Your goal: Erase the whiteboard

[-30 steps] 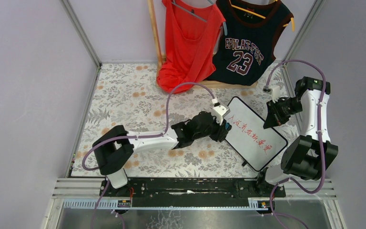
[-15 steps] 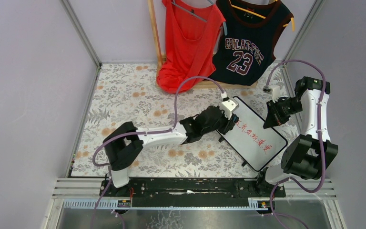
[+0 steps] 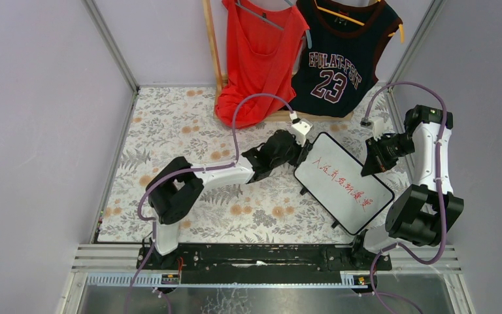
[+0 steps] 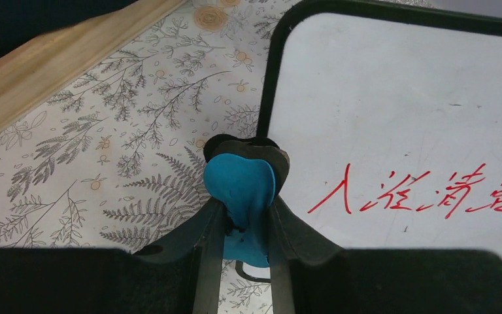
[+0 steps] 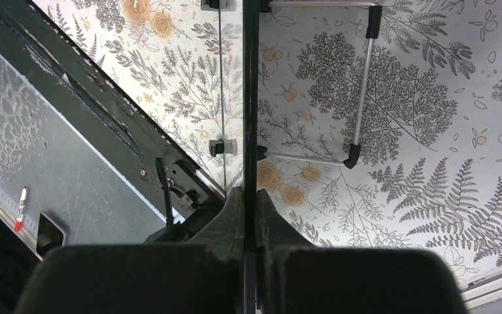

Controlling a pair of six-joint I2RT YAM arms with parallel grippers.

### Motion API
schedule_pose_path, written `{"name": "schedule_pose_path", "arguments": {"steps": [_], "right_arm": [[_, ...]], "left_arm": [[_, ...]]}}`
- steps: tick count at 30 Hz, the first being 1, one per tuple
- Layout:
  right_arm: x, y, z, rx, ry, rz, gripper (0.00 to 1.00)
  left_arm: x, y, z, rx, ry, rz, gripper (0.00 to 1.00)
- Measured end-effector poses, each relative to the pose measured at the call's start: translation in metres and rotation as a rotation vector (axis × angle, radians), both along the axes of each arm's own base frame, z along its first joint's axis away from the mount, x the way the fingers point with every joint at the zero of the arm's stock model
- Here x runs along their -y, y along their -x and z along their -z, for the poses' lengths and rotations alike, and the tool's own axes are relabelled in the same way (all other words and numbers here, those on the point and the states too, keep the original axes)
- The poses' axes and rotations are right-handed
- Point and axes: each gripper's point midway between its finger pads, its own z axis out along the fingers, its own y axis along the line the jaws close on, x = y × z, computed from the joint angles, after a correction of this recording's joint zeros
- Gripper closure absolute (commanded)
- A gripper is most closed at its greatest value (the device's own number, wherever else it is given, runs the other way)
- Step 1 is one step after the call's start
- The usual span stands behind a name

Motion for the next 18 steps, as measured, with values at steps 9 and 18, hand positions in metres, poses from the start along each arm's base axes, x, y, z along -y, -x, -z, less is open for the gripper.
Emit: {"name": "schedule_pose_path", "arguments": {"steps": [9, 18], "right_arm": [[0.000, 0.000, 0.000, 0.002, 0.000, -0.001, 1.00], [0.000, 0.000, 0.000, 0.001, 0.000, 0.000, 1.00]], "left_arm": [[0.004, -0.003, 0.008, -0.015, 0.013, 0.006, 1.00], [0.010, 0.002, 0.005, -0.037, 0.046, 0.014, 1.00]]}}
